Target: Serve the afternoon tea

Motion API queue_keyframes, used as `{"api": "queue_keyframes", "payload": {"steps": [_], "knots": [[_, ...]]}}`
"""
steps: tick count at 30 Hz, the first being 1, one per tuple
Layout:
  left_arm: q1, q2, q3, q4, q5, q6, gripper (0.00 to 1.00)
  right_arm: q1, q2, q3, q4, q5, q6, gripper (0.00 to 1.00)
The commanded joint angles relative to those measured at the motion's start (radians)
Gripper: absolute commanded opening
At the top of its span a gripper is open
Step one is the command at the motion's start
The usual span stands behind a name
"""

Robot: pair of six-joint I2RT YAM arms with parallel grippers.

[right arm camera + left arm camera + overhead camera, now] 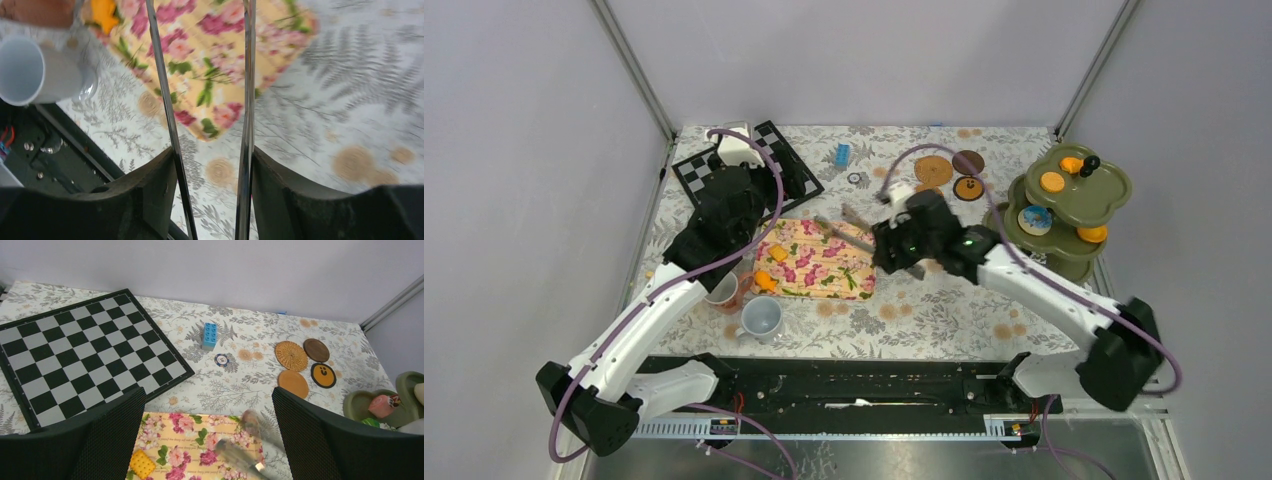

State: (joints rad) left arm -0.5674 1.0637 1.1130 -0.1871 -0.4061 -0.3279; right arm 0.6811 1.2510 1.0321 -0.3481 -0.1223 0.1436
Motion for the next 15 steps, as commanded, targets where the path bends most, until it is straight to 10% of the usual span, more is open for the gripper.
{"api": "queue_keyframes", "payload": {"steps": [1,15], "knots": [[-0.002,-0.039,-0.008,0.042,-0.057,0.012,0.99,0.152,0.145,0.067,0.124,-0.004,-0.059,0.59],[0.001,-0.029,-0.007,0.045,-0.046,0.012,0.99,0.403,0.556,0.311,0.081,0.363,-0.085,0.6]]}}
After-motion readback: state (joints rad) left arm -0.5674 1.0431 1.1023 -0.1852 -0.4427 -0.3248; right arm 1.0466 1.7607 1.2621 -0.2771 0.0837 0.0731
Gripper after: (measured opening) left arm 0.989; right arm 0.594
